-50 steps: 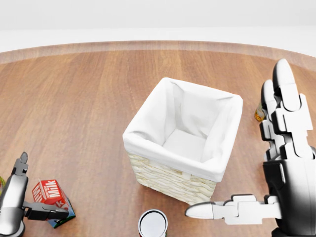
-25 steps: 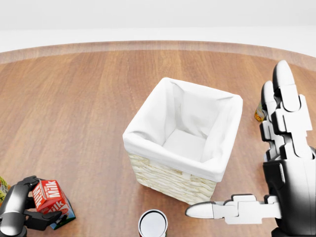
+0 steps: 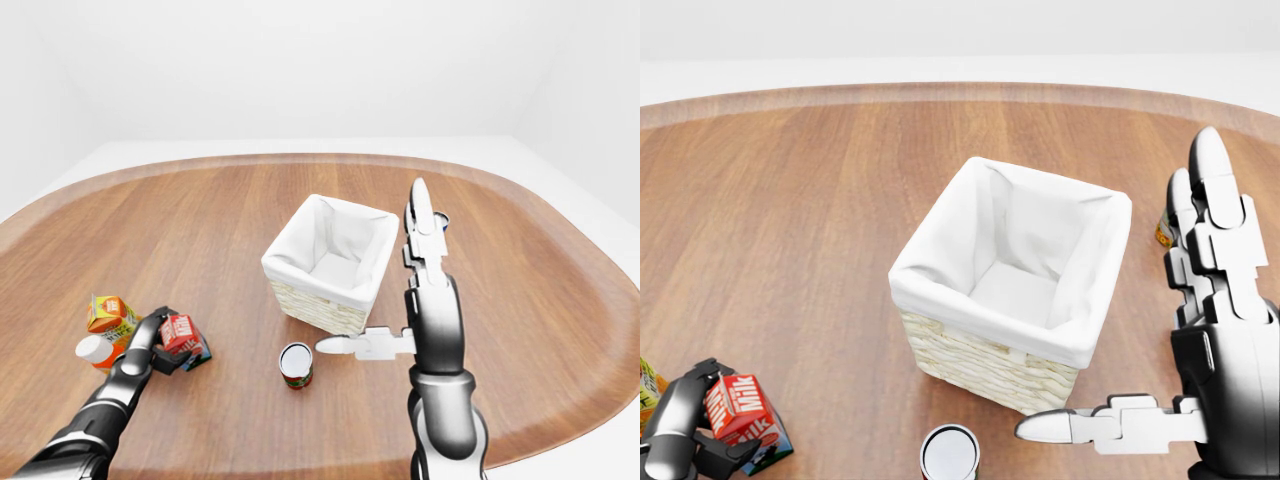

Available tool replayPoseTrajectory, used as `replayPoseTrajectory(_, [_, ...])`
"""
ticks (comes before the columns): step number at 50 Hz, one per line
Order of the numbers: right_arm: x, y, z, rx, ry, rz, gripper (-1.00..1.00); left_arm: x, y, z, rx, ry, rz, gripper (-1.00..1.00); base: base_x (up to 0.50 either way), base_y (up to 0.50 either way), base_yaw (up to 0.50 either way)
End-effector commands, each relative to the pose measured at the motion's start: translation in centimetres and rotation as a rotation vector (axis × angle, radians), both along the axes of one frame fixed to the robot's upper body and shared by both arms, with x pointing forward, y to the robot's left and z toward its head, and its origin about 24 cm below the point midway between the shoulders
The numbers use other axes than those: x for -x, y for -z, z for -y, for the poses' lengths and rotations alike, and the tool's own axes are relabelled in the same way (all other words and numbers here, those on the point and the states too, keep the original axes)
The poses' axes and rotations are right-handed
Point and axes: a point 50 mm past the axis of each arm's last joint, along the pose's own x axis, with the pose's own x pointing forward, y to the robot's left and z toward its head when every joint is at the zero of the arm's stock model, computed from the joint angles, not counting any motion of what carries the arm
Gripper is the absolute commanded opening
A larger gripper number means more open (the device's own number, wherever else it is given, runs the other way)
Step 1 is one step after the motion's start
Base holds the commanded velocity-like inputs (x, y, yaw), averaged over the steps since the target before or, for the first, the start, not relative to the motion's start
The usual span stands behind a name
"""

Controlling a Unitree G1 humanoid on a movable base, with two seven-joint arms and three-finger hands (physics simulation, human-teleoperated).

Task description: Pick the milk and place it in the basket.

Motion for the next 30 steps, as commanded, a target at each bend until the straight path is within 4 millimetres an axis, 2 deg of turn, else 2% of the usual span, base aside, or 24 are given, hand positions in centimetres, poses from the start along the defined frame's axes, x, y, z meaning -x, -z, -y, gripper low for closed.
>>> replayPoseTrajectory(1, [-0.1,0.1,0.0,0.0,-0.001,-0.007,1.0,-1.1,-1.4,0.3,0.039,-0.002,0.088,-1.0,0.0,0.0,0.0])
replayPoseTrajectory(11, [-0.2,0.5,0.0,-0.001,0.001,-0.022,1.0,-2.9,-4.3,0.7,0.022,0.05,0.209,-1.0,0.0,0.0,0.0])
replayPoseTrajectory(15, [-0.3,0.3,0.1,-0.002,0.003,-0.016,1.0,-3.7,-6.1,0.8,0.038,0.08,0.276,-1.0,0.0,0.0,0.0])
replayPoseTrajectory(19, [-0.3,0.4,0.0,0.0,0.002,-0.021,1.0,-4.0,-7.3,0.8,0.044,0.098,0.326,-1.0,0.0,0.0,0.0])
replayPoseTrajectory(25, [-0.3,0.4,0.0,-0.001,0.002,-0.018,1.0,-4.3,-8.0,0.7,0.041,0.104,0.349,-1.0,0.0,0.0,0.0])
replayPoseTrajectory(30, [-0.2,0.4,0.0,0.0,0.002,-0.022,1.0,-4.4,-9.5,0.8,0.047,0.135,0.412,-1.0,0.0,0.0,0.0])
